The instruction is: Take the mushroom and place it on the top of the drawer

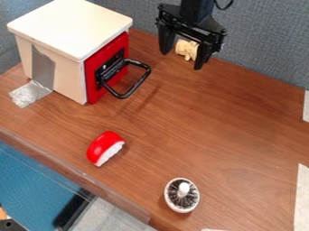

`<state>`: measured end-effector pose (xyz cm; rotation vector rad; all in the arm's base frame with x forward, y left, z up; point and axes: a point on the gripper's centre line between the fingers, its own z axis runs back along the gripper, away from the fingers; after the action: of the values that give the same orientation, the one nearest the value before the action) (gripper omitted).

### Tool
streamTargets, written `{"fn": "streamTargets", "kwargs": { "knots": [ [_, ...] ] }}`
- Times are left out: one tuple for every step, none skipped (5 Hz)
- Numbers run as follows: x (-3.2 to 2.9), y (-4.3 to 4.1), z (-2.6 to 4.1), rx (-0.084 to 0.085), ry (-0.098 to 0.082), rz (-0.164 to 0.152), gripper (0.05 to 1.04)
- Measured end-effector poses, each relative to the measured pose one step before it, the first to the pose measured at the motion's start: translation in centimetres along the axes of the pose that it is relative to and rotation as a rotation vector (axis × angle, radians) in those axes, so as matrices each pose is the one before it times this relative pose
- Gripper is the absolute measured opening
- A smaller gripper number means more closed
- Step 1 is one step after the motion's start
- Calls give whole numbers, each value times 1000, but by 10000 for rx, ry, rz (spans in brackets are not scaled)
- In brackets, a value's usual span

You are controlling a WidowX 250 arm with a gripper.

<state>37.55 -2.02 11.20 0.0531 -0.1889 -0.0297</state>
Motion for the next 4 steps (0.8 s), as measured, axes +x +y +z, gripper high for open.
{"fn": "streamTargets", "kwargs": {
  "knots": [
    [-503, -204, -1446, -66, 389, -45, 1001],
    [-2512, -2303, 327, -1061, -200, -831, 1001],
    [-2070, -2681, 1419, -999, -509, -1228, 1001],
    [-2378, -2212, -811, -473, 83, -1028, 1001]
  ]
}}
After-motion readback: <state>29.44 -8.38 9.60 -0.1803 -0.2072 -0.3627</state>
